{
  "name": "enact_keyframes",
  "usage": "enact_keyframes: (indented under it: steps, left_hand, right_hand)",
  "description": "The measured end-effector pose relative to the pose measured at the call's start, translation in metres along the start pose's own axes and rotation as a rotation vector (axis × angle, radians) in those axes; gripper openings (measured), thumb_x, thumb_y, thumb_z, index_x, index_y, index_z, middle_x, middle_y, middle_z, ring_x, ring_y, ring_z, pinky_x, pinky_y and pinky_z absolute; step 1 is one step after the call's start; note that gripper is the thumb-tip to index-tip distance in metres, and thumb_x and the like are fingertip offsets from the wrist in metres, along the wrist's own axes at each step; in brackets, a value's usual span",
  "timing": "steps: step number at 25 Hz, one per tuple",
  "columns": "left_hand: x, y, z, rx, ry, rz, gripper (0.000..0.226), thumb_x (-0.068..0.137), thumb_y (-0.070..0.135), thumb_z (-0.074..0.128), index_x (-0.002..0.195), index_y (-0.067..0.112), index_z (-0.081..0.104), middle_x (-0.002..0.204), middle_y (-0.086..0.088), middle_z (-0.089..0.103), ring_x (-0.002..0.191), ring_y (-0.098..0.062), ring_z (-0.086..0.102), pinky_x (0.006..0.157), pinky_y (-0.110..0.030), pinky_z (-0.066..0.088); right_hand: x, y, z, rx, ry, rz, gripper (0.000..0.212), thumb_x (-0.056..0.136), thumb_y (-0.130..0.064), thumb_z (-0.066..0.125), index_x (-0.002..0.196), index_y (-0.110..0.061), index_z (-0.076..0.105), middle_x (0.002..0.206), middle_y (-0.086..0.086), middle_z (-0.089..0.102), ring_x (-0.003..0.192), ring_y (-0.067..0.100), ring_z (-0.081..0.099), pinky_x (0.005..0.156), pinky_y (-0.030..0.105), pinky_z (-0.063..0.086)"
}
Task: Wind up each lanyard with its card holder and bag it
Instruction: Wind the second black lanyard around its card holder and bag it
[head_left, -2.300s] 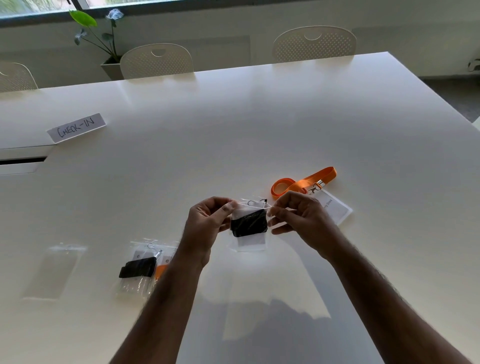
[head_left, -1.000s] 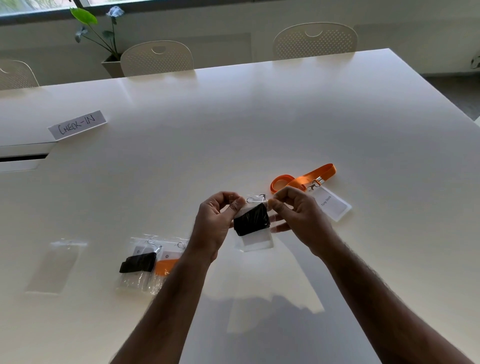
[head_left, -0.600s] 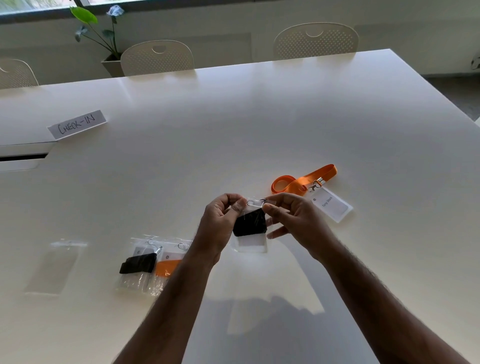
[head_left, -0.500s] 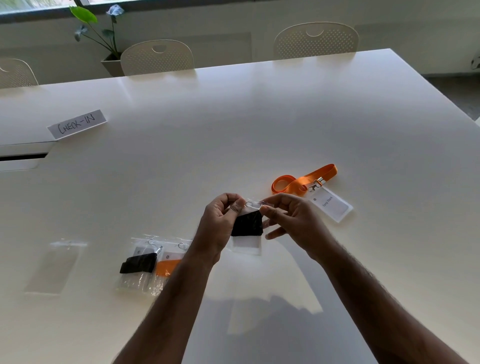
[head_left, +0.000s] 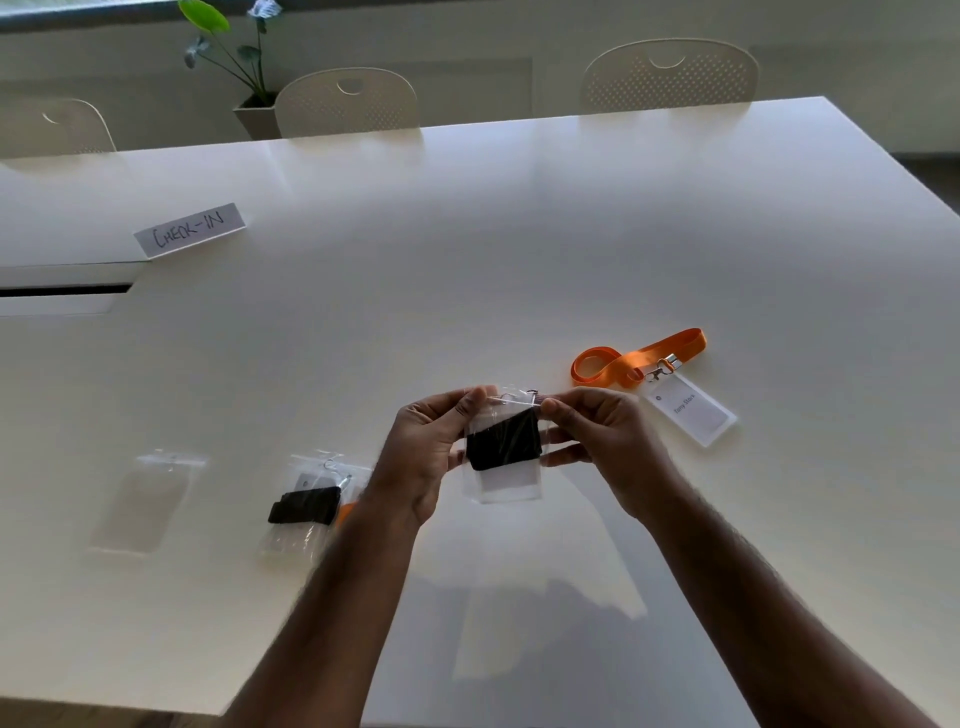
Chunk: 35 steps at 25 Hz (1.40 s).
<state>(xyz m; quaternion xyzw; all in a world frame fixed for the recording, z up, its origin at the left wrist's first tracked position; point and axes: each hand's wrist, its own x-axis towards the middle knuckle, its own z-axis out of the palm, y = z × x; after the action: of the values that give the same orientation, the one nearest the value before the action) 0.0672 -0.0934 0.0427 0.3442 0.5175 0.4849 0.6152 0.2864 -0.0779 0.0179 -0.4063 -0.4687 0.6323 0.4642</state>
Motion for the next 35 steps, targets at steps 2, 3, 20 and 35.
enact_keyframes:
  steps: [2,3,20,35]
  left_hand:
    - [-0.003,0.000,-0.007,0.025,0.039,0.034,0.024,0.088,0.033,0.076,0.103,0.016,0.084,0.110,-0.010,0.081,0.099,-0.019,0.075,0.091,-0.046,0.059]
    - [-0.005,0.000,-0.011,0.049,0.064,0.062,0.024,0.089,0.033,0.077,0.104,0.015,0.084,0.109,-0.011,0.081,0.097,-0.020,0.075,0.089,-0.045,0.060]
    - [-0.042,0.010,-0.152,0.217,0.187,0.156,0.038,0.090,0.020,0.079,0.127,0.023,0.069,0.116,0.003,0.079,0.102,-0.016,0.078,0.070,-0.027,0.063]
    - [-0.048,-0.007,-0.232,0.394,0.249,0.158,0.036,0.087,0.019,0.084,0.120,0.030,0.073,0.109,0.008,0.079,0.096,-0.015,0.079,0.078,-0.024,0.062]
  right_hand:
    - [0.002,0.003,0.008,0.009,-0.019,-0.001,0.023,0.094,-0.026,0.072,0.106,-0.007,0.079,0.104,0.016,0.082,0.087,0.029,0.081,0.065,0.038,0.068]
    - [0.004,0.004,0.013,0.015,-0.027,-0.001,0.023,0.095,-0.025,0.072,0.106,-0.006,0.079,0.106,0.016,0.081,0.089,0.031,0.081,0.065,0.038,0.067]
    - [0.019,0.040,0.148,0.027,-0.148,0.072,0.027,0.097,-0.003,0.074,0.122,-0.007,0.065,0.110,0.021,0.078,0.096,0.033,0.080,0.075,0.040,0.067]
    - [0.032,0.067,0.207,-0.997,-0.141,-0.289,0.037,0.090,-0.035,0.081,0.125,-0.025,0.073,0.110,-0.014,0.078,0.092,0.004,0.069,0.083,0.025,0.050]
